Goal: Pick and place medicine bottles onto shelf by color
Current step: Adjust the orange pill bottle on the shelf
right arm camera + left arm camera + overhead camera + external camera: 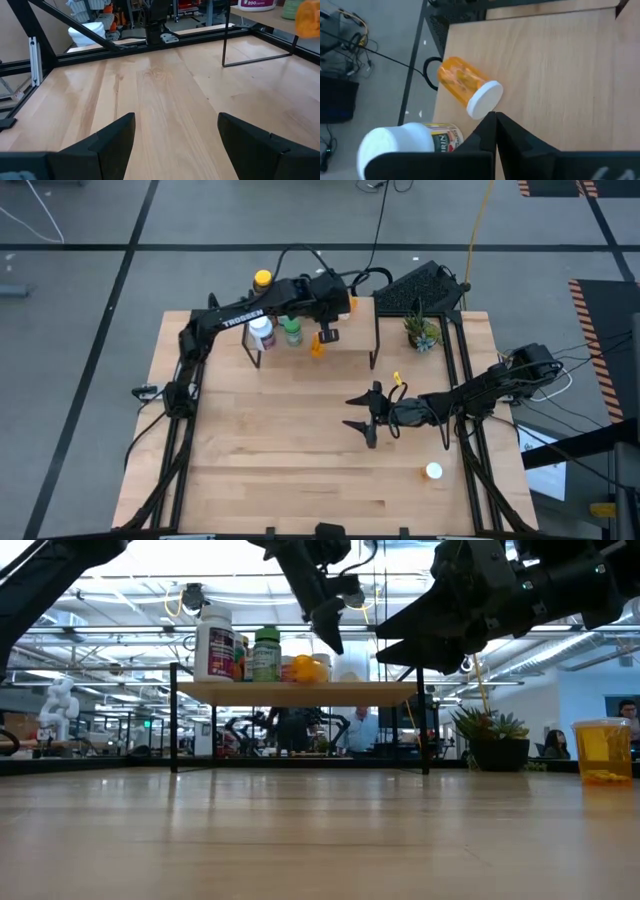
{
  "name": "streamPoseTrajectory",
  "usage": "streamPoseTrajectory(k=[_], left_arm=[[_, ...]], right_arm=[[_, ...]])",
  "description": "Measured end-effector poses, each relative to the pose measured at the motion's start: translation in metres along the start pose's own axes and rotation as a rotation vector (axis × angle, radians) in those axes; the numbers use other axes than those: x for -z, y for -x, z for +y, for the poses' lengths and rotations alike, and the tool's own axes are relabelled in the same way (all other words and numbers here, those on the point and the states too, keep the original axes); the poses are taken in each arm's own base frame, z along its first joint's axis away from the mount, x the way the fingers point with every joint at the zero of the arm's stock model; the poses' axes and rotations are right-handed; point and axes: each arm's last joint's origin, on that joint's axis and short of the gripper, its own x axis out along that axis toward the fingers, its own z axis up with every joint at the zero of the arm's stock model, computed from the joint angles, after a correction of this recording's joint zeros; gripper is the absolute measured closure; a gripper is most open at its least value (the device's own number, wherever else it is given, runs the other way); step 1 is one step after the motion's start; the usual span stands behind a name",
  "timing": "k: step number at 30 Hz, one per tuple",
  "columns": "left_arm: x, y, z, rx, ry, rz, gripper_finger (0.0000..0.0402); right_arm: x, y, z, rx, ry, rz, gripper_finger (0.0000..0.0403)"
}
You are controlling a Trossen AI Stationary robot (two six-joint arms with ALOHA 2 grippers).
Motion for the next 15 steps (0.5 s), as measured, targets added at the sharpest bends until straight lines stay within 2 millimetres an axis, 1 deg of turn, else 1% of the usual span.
streamPoseTrajectory(k=[3,6,10,15], left_arm=[[-0.003,0.012,-0.002,-0.005,-0.013,-0.023,0.0391],[-0.008,0.035,-0.004,-0.014,-0.017,-0.072,0.0371],[-0.013,0.072,-0.010,-0.018,-0.019,-0.141,0.0317],[-0.015,0.128,-0.029,0.016,0.012,-0.229,0.0246]], right_arm=[[0.001,0.000,0.000,0.002,0.003,0.008,0.0126],[0.002,0.000,-0.001,0.005,0.008,0.020,0.0126],[0.002,0.000,-0.001,0.005,0.013,0.020,0.0126],[0.002,0.000,0.000,0.005,0.026,0.017,0.0126]])
